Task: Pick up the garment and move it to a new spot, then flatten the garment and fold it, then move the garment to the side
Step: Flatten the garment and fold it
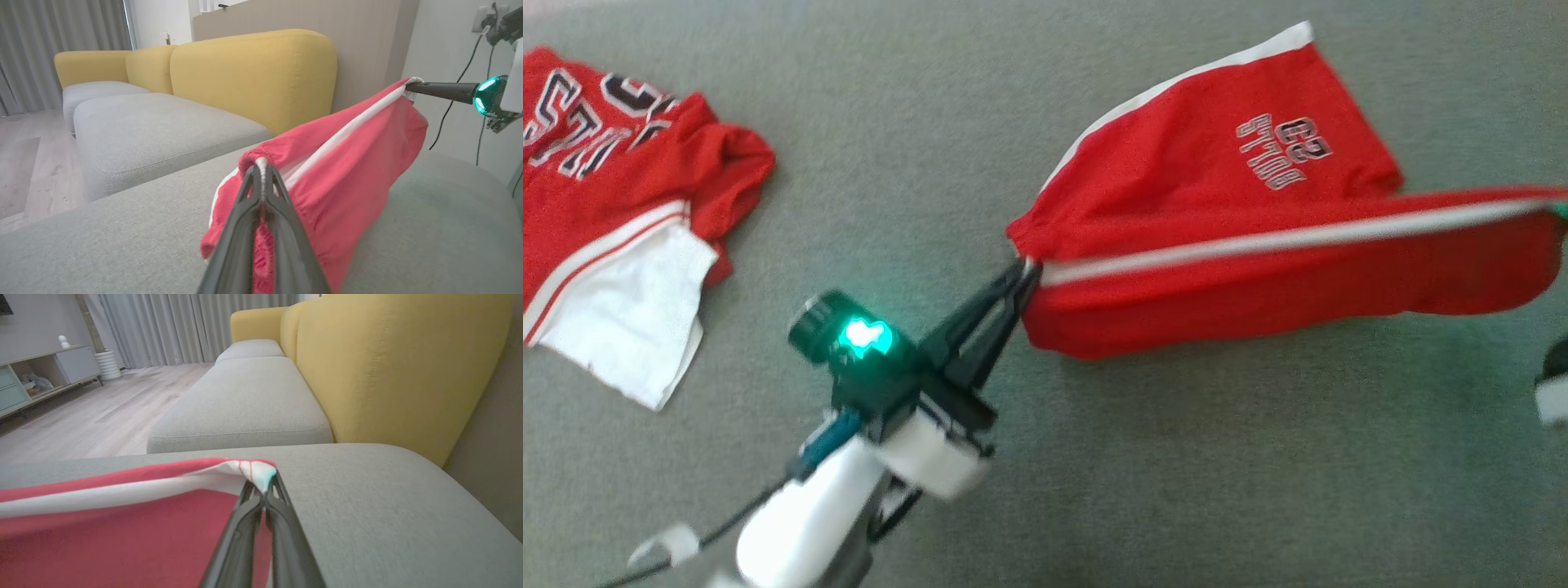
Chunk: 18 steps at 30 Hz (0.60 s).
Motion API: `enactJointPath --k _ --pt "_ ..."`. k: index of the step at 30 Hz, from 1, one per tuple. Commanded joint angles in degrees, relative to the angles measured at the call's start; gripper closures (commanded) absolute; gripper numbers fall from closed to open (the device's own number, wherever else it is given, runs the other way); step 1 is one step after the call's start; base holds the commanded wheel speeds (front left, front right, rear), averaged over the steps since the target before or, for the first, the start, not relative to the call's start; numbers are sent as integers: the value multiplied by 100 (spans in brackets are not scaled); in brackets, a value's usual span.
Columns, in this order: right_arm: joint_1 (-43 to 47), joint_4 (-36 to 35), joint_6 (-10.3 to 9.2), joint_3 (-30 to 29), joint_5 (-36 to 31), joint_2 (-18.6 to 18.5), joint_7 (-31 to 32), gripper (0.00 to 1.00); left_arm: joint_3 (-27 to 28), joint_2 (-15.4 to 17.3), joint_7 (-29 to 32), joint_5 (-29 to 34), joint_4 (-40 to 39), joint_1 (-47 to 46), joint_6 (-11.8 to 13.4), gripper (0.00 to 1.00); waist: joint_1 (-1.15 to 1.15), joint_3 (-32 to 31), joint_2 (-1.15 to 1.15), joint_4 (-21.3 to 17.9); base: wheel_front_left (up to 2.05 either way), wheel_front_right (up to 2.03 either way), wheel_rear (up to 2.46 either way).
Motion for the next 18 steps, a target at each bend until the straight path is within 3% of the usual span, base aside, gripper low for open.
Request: enactJointPath --k 1,8,18 --pt "-190 -106 -4 67 1 -221 54 100 232 44 -13 -7 -60 -176 12 100 -1 179 0 158 0 0 0" --pt "-1502 845 -4 518 60 -544 299 100 370 -340 -13 -65 754 -905 18 100 -1 517 0 319 0 0 0" --pt "-3103 2304 -4 1561 71 -881 293 100 499 -591 -13 192 1270 -1501 122 100 -1 914 0 461 0 0 0"
